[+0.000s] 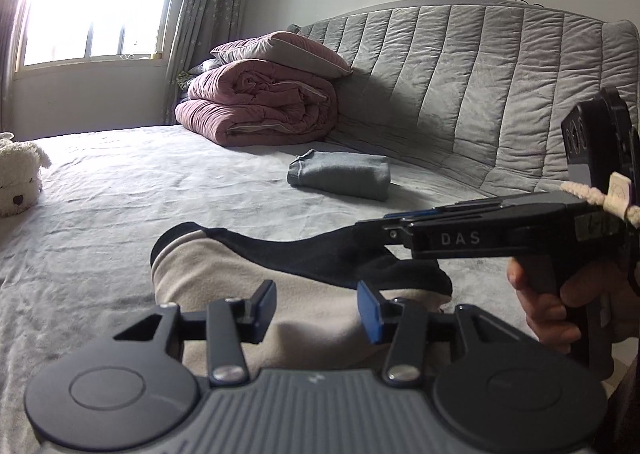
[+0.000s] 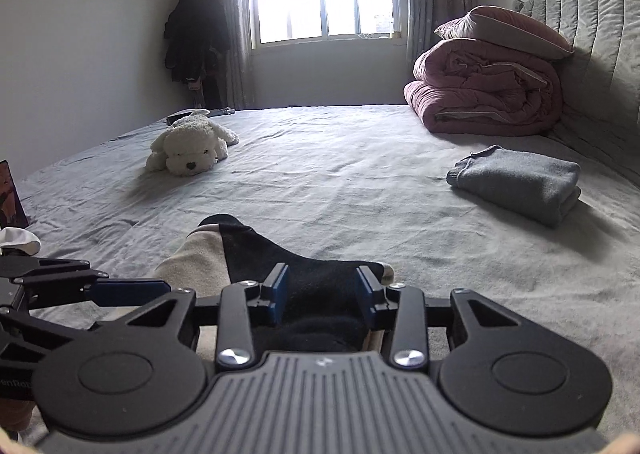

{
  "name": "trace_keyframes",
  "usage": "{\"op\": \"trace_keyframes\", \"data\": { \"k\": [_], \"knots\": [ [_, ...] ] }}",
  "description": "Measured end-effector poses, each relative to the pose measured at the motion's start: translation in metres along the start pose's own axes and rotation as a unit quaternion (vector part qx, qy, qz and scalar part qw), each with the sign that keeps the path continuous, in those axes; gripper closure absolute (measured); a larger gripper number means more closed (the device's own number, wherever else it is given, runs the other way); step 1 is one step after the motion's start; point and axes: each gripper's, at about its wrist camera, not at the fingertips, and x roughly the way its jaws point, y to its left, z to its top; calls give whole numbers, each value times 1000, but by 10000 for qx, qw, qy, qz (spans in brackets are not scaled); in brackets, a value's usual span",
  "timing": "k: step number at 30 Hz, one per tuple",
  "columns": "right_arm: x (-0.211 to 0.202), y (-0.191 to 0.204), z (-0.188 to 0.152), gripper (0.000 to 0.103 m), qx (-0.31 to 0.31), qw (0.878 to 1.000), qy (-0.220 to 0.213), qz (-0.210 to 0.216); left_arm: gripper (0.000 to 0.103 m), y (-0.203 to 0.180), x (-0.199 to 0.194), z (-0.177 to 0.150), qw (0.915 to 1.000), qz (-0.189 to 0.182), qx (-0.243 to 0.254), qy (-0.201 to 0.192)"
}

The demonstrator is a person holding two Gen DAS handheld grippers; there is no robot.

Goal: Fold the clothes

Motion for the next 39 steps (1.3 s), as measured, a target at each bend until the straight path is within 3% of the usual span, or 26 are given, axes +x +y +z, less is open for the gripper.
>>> {"op": "trace_keyframes", "data": {
  "k": [6,11,15,21,29,33,36,39],
  "knots": [
    [31,-14,-5,68,145,9992,363,-90,55,-12,6,-16,9996,-105,202,170],
    [42,-40,-9,64,779,9951,564,-249,51,-18,-1,-14,9993,-138,315,144],
    [28,-42,0,64,863,9951,426,-222,49,-15,-13,-4,9993,-317,204,25],
    [10,-47,6,57,1007,9944,312,15,48,7,-14,7,9996,-94,-272,-57],
    [-6,-38,-5,56,801,9949,443,414,48,29,-4,-1,9980,167,-594,146],
    [-8,-44,-22,56,681,9949,652,367,48,34,-6,-4,9981,147,-575,188],
    [-13,-54,-21,52,1021,9911,695,502,45,39,-11,1,9974,149,-669,242],
    [-18,-64,-18,49,1403,9852,720,666,36,49,-13,5,9942,98,-974,442]
  ]
}}
